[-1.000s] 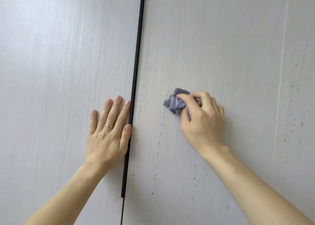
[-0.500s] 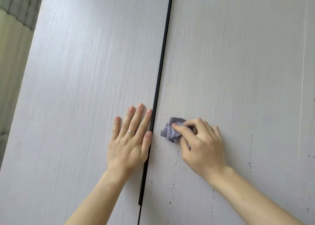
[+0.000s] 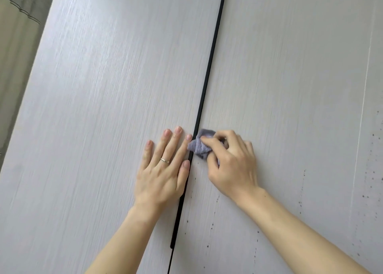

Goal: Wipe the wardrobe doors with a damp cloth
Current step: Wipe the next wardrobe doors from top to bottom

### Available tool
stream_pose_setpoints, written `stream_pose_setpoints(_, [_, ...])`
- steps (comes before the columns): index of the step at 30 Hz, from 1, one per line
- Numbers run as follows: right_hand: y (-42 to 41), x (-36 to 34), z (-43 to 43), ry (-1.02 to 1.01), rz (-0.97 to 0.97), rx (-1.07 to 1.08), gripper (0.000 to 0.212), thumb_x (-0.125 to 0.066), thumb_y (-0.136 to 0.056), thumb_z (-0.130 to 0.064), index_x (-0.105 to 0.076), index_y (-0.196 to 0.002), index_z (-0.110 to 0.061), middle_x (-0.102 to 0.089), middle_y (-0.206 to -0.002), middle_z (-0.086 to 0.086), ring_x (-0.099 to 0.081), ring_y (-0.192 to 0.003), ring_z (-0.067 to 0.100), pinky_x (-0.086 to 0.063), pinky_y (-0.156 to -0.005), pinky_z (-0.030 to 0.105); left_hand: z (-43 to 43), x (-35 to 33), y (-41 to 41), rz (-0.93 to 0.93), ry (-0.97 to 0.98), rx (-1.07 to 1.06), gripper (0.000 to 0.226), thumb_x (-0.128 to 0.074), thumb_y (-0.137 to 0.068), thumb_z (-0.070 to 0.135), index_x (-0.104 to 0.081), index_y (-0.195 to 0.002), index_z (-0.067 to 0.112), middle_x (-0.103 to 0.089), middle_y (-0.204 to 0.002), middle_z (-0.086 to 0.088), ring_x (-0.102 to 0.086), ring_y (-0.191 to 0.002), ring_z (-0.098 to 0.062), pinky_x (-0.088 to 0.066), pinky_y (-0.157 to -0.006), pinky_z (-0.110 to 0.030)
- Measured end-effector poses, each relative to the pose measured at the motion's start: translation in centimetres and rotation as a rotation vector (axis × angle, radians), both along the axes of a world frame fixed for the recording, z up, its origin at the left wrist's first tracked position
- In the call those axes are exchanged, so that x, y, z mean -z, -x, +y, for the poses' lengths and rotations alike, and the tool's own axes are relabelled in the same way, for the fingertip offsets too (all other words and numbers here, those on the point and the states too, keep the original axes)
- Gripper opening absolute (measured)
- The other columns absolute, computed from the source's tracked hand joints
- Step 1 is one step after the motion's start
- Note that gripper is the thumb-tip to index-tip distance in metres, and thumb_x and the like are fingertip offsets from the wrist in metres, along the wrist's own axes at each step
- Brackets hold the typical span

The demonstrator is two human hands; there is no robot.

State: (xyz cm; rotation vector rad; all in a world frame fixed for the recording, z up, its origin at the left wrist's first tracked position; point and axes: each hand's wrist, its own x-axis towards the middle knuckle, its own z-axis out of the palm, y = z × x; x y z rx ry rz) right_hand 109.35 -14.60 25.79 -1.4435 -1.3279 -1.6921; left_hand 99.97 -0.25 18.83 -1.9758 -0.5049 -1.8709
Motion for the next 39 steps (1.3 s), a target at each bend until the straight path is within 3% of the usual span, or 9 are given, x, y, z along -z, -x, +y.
stream_pose_setpoints(4, [-2.0, -1.3, -2.8, 0.097, -0.147, 0.094, 0.033, -0.06, -0.079, -0.016, -0.074, -0.106, -0.028, -0.064, -0.103, -0.004, -0.062, -0.087, 0.02, -0.036, -0.075, 0.035, 0.1, 0.2, -0.1, -0.003, 0.002, 0.02, 0.054, -0.029, -0.104, 0.035, -0.031, -0.158, 0.027, -0.024, -0.166, 0.004, -0.019, -0.154, -0.018, -0.019, -0.124, -0.05])
stream_pose_setpoints(8, [-4.8, -5.5, -5.4, -0.212, 0.168, 0.077, 0.031, -0.059, -0.081, -0.017, -0.073, -0.105, -0.03, -0.06, -0.106, -0.003, -0.063, -0.093, 0.023, -0.027, -0.081, 0.029, 0.1, 0.0, 0.0, 0.001, 0.017, 0.036, 0.055, -0.03, -0.104, 0.037, -0.029, -0.158, 0.027, -0.023, -0.167, 0.004, -0.016, -0.155, -0.018, -0.013, -0.125, -0.048])
stream_pose_setpoints(11, [-5.4, -3.1, -5.3, -0.297, 0.249, 0.059, 0.033, -0.06, -0.081, -0.011, -0.073, -0.107, -0.026, -0.06, -0.107, -0.001, -0.061, -0.092, 0.024, -0.033, -0.08, 0.031, 0.1, 0.3, 0.0, 0.005, -0.002, 0.03, 0.055, -0.029, -0.105, 0.038, -0.029, -0.159, 0.026, -0.023, -0.167, 0.003, -0.016, -0.155, -0.018, -0.013, -0.125, -0.049])
stream_pose_setpoints(15, [-5.6, 4.4, -5.9, -0.079, -0.002, 0.06, 0.032, -0.06, -0.078, -0.01, -0.076, -0.104, -0.021, -0.065, -0.101, 0.001, -0.061, -0.084, 0.021, -0.042, -0.072, 0.036, 0.1, 0.3, 0.2, -0.002, 0.0, 0.051, 0.057, -0.03, -0.104, 0.04, -0.032, -0.158, 0.023, -0.024, -0.166, 0.001, -0.019, -0.154, -0.019, -0.017, -0.124, -0.053])
stream_pose_setpoints(18, [-7.6, 5.4, -9.1, 0.088, -0.182, 0.14, 0.033, -0.061, -0.076, -0.012, -0.077, -0.102, -0.023, -0.068, -0.101, 0.0, -0.06, -0.083, 0.018, -0.041, -0.075, 0.035, -0.1, 0.4, 0.5, 0.023, 0.009, 0.072, 0.059, -0.032, -0.102, 0.04, -0.032, -0.158, 0.022, -0.022, -0.167, 0.001, -0.017, -0.155, -0.019, -0.013, -0.125, -0.052])
stream_pose_setpoints(25, [-12.3, 2.5, -12.8, -0.443, 0.242, 0.111, 0.03, -0.054, -0.081, -0.013, -0.075, -0.102, -0.018, -0.061, -0.104, 0.002, -0.063, -0.082, 0.024, -0.046, -0.074, 0.04, -0.2, 0.1, 0.2, 0.051, 0.035, 0.079, 0.062, -0.03, -0.102, 0.043, -0.027, -0.16, 0.022, -0.014, -0.169, 0.004, -0.005, -0.156, -0.014, -0.009, -0.124, -0.049])
stream_pose_setpoints(31, [-12.5, 10.2, -13.6, -0.305, 0.211, 0.128, 0.032, -0.052, -0.084, -0.012, -0.074, -0.107, -0.018, -0.06, -0.107, 0.002, -0.062, -0.08, 0.023, -0.041, -0.074, 0.035, -0.5, 0.0, 0.2, 0.055, 0.08, 0.073, 0.067, -0.034, -0.098, 0.049, -0.025, -0.16, 0.025, -0.008, -0.169, 0.008, 0.0, -0.155, -0.01, -0.007, -0.124, -0.05])
stream_pose_setpoints(34, [-13.1, 8.8, -15.2, -0.215, 0.199, 0.17, 0.032, -0.052, -0.082, -0.013, -0.071, -0.107, -0.02, -0.057, -0.109, -0.001, -0.059, -0.082, 0.02, -0.036, -0.078, 0.032, -0.6, 0.1, 0.4, 0.095, 0.095, 0.075, 0.065, -0.031, -0.101, 0.049, -0.024, -0.16, 0.023, -0.007, -0.169, 0.006, -0.002, -0.156, -0.015, -0.007, -0.125, -0.052])
stream_pose_setpoints(39, [-14.9, 1.9, -16.1, -0.495, 0.44, 0.118, 0.033, -0.054, -0.085, -0.006, -0.069, -0.111, -0.018, -0.056, -0.112, 0.006, -0.059, -0.092, 0.024, -0.032, -0.077, 0.026, -1.1, 0.4, 0.1, 0.039, 0.115, 0.086, 0.065, -0.032, -0.099, 0.047, -0.029, -0.159, 0.023, -0.009, -0.169, 0.009, -0.011, -0.155, -0.022, -0.007, -0.123, -0.052])
